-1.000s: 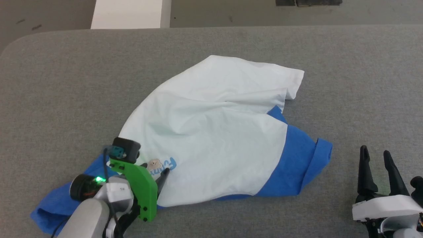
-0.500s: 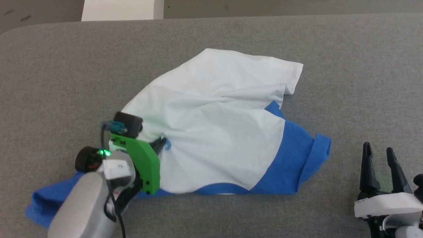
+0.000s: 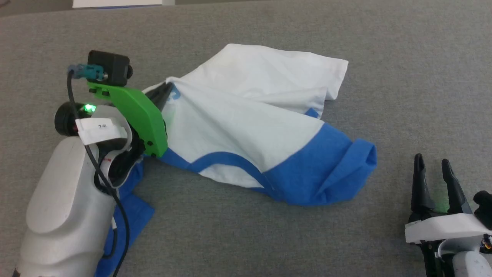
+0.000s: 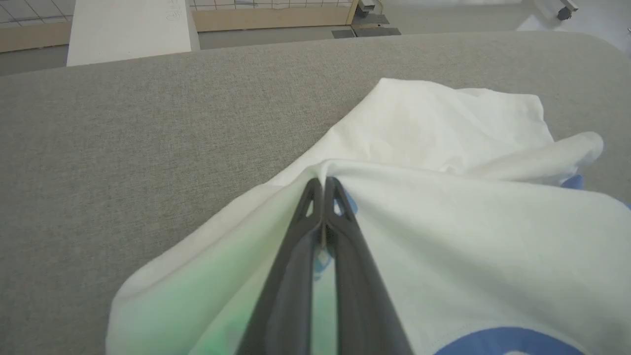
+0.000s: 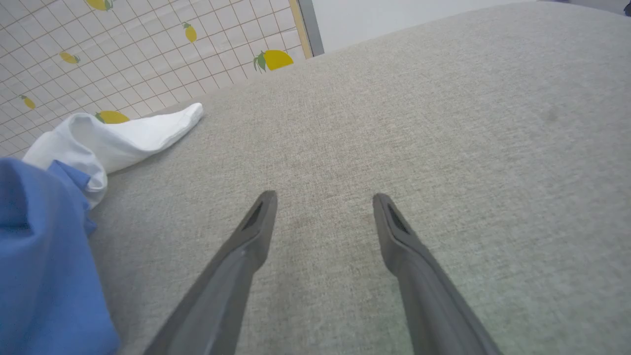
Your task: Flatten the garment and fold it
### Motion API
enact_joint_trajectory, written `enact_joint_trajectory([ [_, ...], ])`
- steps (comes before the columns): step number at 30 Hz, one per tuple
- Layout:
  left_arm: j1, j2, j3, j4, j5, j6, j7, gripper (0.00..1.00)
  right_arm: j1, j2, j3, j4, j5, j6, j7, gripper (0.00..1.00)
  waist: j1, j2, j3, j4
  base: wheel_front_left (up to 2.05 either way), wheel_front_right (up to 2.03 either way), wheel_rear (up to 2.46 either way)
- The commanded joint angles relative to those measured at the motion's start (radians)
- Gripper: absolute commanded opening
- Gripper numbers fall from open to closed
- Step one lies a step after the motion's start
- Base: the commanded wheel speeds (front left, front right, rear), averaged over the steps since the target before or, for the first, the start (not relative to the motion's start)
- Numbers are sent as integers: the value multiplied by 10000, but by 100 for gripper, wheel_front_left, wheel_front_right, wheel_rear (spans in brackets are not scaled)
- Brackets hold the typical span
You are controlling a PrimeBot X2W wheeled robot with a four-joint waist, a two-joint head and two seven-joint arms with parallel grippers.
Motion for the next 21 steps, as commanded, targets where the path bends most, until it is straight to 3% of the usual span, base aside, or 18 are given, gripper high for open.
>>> enact_joint_trajectory([
  [1, -384, -21, 27, 306, 275, 6, -459, 0, -217, 1, 40, 36, 101, -13, -76, 100, 0, 0, 227, -237, 0, 0, 0],
  [4, -702, -65, -30, 1157, 774, 37, -1333, 0, -327, 1, 103, 97, 120, -13, -86, 100, 0, 0, 337, -375, 0, 0, 0],
  [5, -772, -85, -113, 1519, 914, 14, -1549, 13, -361, 1, 115, 124, 122, -13, -90, 100, 0, 0, 356, -410, 0, 0, 0],
  [6, -801, -148, -180, 1894, 950, 0, -1639, 100, -383, 1, 120, 152, 123, -13, -93, 100, 0, 0, 359, -431, 0, 0, 0],
  [13, -927, -583, -140, 2610, 512, -223, -2361, 100, -306, 1, 52, 325, 75, -13, -106, 100, 0, 0, 46, -312, 0, 0, 0],
  [21, 215, -763, 314, 164, 6, -368, -4092, 100, 23, 1, -53, 344, -13, -13, -111, 100, 0, 0, -797, 269, 0, 0, 0],
])
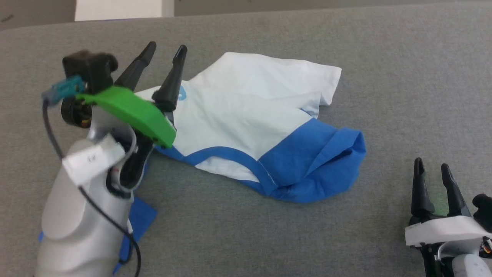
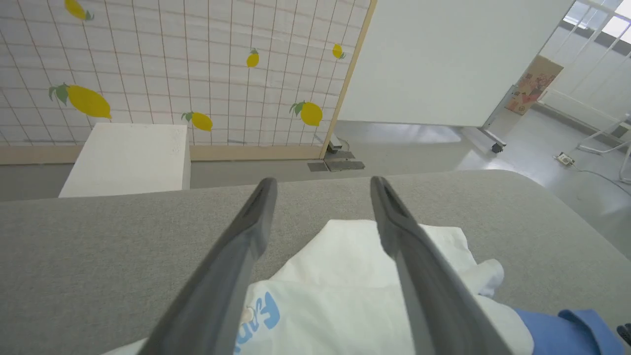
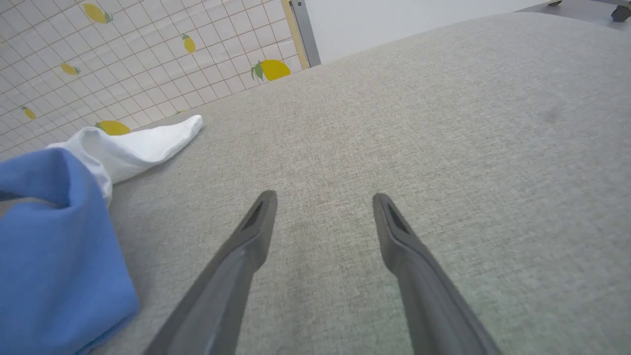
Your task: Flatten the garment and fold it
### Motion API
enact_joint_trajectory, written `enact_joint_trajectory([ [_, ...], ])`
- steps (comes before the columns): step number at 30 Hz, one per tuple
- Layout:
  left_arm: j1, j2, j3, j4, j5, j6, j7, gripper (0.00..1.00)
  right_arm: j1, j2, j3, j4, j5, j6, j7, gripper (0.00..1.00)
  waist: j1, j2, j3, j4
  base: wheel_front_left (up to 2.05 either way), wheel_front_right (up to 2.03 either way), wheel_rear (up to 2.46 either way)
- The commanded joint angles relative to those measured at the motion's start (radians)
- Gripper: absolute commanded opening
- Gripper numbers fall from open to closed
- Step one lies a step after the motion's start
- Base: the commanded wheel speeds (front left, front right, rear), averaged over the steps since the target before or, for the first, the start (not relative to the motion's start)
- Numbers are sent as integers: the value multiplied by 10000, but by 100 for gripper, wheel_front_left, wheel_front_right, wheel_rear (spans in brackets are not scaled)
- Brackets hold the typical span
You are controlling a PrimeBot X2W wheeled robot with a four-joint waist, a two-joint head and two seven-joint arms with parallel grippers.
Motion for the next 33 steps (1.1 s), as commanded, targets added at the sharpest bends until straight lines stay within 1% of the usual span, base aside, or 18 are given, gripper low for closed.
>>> enact_joint_trajectory([
  [1, 627, 47, 6, -458, 181, 46, -355, 100, 125, 1, -30, -6, -57, -13, -58, 100, -1, -1, -484, 453, 0, 0, 0],
  [2, 916, 95, 6, -744, 337, 121, -576, 100, 163, 1, -38, -11, -64, -13, -58, 100, -1, -1, -565, 527, 0, 0, 0],
  [5, 2025, 248, 53, -1500, 1059, 617, -1414, 100, 266, 1, -42, -27, -87, -13, -58, 100, -1, -1, -801, 711, 0, 0, 0],
  [7, 2821, 99, 158, -1834, 1258, 974, -2067, 100, 315, 1, -31, -31, -99, -13, -55, 100, -1, -1, -929, 766, 0, 0, 0],
  [9, 3594, -36, 184, -2055, 1405, 1119, -2838, 100, 359, 1, -36, -30, -111, -13, -38, 100, -1, -1, -1058, 792, 0, 0, 0],
  [11, 4445, -320, 291, -2082, 1301, 1254, -3548, 100, 418, 1, -25, -26, -120, -13, -15, 100, -1, -1, -1197, 795, 0, 0, 0],
  [13, 5184, -417, 359, -1956, 1458, 1349, -3906, 100, 486, 1, -36, -40, -136, -13, 12, 100, -1, -1, -1327, 787, 0, 0, 0],
  [16, 6090, -760, 474, -1655, 1497, 1465, -4095, 100, 600, 1, -62, -57, -158, -13, 57, 100, -1, -1, -1539, 770, 0, 0, 0],
  [17, 6391, -959, 528, -1548, 1448, 1493, -4124, 100, 652, 1, -84, -66, -165, -13, 72, 100, -1, -1, -1615, 773, 0, 0, 0],
  [22, 7074, -1514, 913, -1464, 1961, 1464, -4157, 100, 893, 1, -122, -157, -176, -13, 152, 100, -1, -1, -1860, 853, 0, 0, 0],
  [26, 7233, -1834, 1202, -1548, 2168, 1220, -4159, 100, 1027, 1, 82, -507, -323, -13, 466, 100, -1, -1, -1971, 928, 0, 0, 0],
  [28, 7242, -1907, 1288, -1572, 2311, 1116, -4160, 100, 1072, 1, 329, -824, -465, -13, 962, 100, -1, -1, -1977, 959, 0, 0, 0],
  [30, 7223, -1968, 1364, -1590, 2405, 1034, -4160, 100, 1101, 1, 756, -1198, -583, -13, 1803, 100, -1, -1, -1929, 976, 0, 0, 0],
  [33, 7135, -2039, 1397, -1583, 2518, 908, -4161, 100, 1084, 1, 1219, -1795, -873, -13, 3483, 100, -1, -1, -1796, 1010, 0, 0, 0],
])
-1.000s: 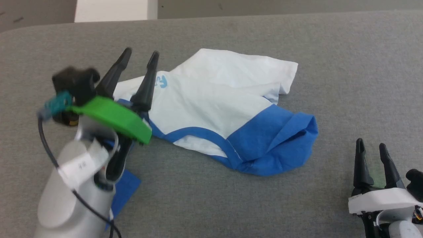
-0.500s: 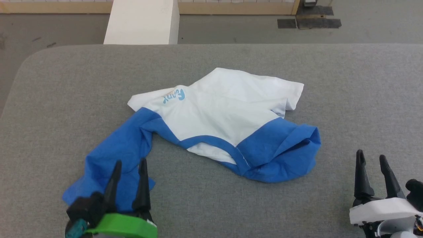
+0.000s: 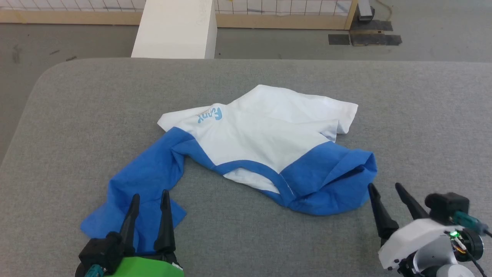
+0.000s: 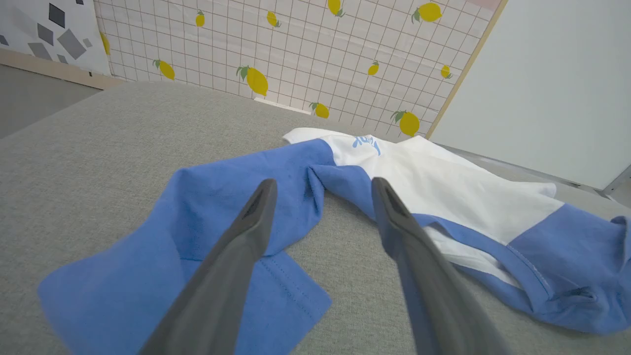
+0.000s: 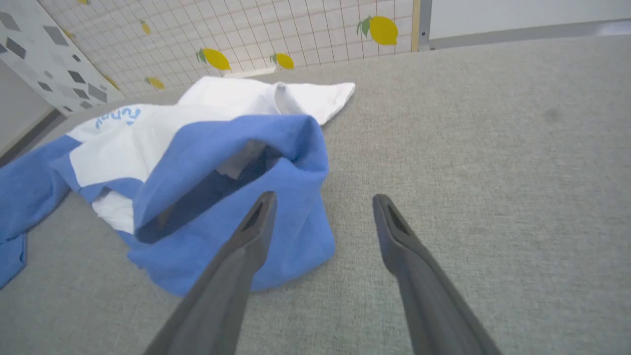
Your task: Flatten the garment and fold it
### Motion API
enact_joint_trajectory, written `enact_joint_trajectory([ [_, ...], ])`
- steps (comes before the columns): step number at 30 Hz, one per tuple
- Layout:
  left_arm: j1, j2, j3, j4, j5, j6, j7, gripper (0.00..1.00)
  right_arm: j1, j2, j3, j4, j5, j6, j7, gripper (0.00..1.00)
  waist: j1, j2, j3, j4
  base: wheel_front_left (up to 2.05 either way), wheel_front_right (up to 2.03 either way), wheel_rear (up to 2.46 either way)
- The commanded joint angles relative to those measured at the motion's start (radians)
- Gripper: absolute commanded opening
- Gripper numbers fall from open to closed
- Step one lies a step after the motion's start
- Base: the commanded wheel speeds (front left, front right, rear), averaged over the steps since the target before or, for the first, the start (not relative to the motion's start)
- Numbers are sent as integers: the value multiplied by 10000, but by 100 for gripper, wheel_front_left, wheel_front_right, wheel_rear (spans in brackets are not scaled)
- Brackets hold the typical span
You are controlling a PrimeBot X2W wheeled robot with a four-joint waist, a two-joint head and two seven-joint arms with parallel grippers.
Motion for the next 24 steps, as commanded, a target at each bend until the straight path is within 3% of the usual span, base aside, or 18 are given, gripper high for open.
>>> enact_joint_trajectory([
  [1, -17, -62, 15, 3, 64, -99, -46, 100, 60, -8, 44, -242, -161, -15, 696, 100, 0, 0, 114, 49, 0, 0, 0],
  [4, -154, -107, -64, 83, 48, -206, -46, 100, 5, -8, 390, -747, -125, -15, 2617, 100, 0, 0, 256, 149, 0, 0, 0],
  [7, -295, -130, -167, 171, 36, -268, -46, 100, -232, -16, 605, -1172, -330, -15, 3877, 100, 0, 0, 418, 300, 0, 0, 0],
  [11, -464, -141, -311, 307, -41, -292, -46, 100, -658, -290, 868, -994, -624, -15, 4777, 100, 0, 0, 602, 540, 0, 0, 0],
  [16, -648, -144, -537, 478, -60, -254, -47, 100, -1369, -619, 1144, 70, -929, -15, 5099, 100, 0, 0, 676, 816, 0, 0, 0],
  [17, -684, -144, -585, 515, -75, -242, -47, 100, -1521, -632, 1112, 402, -982, -15, 5069, 92, 0, 0, 669, 865, 0, 0, 0],
  [19, -742, -145, -673, 567, -95, -221, -47, 100, -1746, -737, 1156, 973, -1168, -15, 4994, 0, 0, 0, 639, 948, 0, 0, 0],
  [24, -676, -145, -710, 626, -125, -175, -47, 100, -2062, -711, 1130, 1450, -990, -15, 4659, 0, 0, 0, 438, 868, 0, 0, 0],
])
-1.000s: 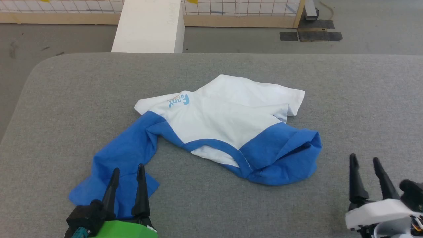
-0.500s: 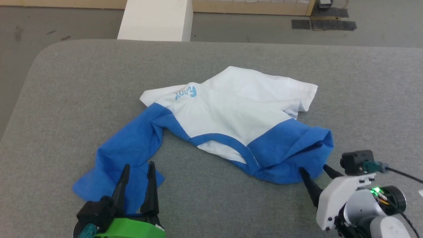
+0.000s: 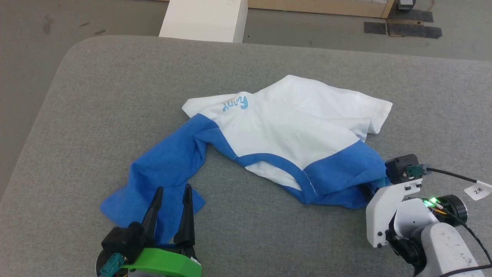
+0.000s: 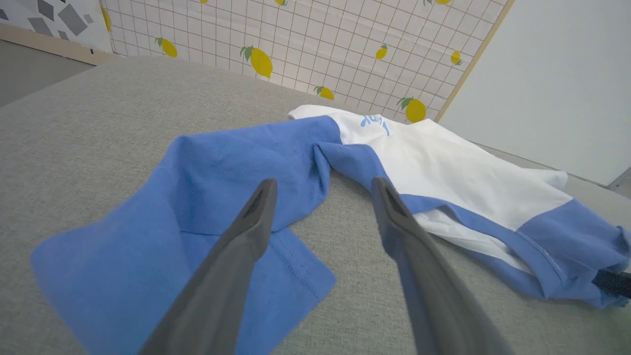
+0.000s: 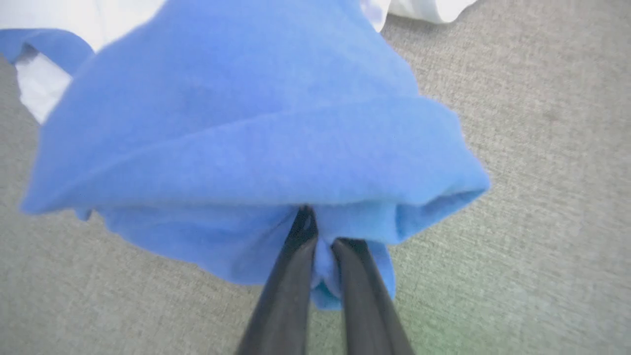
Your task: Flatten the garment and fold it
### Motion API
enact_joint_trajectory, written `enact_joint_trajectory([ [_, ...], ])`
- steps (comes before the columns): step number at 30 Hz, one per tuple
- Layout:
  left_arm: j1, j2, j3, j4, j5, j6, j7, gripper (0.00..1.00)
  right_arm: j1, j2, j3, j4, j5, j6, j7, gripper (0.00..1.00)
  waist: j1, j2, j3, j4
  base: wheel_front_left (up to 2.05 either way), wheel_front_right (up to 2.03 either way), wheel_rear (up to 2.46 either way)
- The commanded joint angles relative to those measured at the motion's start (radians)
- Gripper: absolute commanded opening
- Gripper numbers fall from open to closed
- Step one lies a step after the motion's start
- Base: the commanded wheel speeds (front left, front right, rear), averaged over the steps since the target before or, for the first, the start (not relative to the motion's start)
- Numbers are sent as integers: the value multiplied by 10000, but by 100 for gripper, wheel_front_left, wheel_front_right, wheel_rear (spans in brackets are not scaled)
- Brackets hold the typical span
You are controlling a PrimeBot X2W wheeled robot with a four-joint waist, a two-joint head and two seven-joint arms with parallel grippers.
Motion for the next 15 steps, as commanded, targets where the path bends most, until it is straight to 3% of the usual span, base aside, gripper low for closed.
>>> enact_joint_trajectory([
  [1, -36, -44, 6, 52, -31, 13, -47, 100, -22, -75, 13, 17, 177, -15, -2, 0, 0, 0, -140, -158, 0, 0, 0],
  [4, 38, -44, 10, 92, -11, 18, -47, 100, -128, -567, -61, -613, 462, -15, 203, 0, 0, 0, -261, -350, 0, 0, 0],
  [8, 51, -44, -123, 128, -108, -18, -47, 100, -338, -1855, -497, -1683, 624, -15, 898, 0, 0, 0, -330, -537, 0, 0, 0],
  [15, 22, -44, -406, 287, -251, -44, -47, 100, -474, -4990, -698, -2559, 297, -15, 1450, 0, 0, 0, -301, -383, 0, 0, 0],
])
